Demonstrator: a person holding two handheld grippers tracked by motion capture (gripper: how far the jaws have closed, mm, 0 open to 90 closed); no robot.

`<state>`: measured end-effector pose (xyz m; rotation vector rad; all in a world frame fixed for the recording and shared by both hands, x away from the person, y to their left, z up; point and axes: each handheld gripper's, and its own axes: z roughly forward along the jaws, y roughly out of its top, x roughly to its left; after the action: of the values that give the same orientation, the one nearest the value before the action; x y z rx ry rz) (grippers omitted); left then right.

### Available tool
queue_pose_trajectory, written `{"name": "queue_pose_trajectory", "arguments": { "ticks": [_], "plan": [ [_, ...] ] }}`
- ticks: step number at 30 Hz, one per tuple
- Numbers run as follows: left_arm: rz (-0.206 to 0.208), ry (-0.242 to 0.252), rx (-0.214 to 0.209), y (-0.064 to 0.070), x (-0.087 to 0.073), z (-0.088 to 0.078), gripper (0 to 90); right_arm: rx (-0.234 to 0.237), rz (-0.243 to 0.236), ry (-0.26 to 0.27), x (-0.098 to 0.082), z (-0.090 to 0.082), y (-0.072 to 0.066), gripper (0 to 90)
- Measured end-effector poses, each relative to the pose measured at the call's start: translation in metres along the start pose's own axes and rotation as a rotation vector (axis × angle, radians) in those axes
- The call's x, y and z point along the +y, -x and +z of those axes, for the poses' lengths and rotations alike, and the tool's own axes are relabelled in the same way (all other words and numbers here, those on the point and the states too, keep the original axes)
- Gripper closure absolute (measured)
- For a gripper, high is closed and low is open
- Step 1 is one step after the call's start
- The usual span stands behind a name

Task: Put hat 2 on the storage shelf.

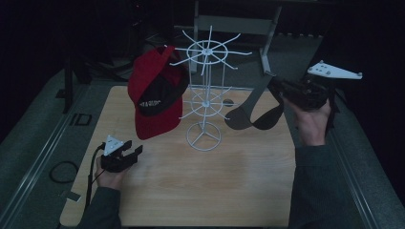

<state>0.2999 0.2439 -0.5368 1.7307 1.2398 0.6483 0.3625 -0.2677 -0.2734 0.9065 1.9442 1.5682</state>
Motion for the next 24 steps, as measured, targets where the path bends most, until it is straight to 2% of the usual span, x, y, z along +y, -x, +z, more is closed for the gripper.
{"name": "queue_pose_trajectory", "arguments": {
  "ticks": [24],
  "plan": [
    [-0.003,0.005,-0.004,0.0,0.0,-0.001,48.9,0.02,-0.023,0.026,0.025,0.004,-0.012,87.8]
  ]
}}
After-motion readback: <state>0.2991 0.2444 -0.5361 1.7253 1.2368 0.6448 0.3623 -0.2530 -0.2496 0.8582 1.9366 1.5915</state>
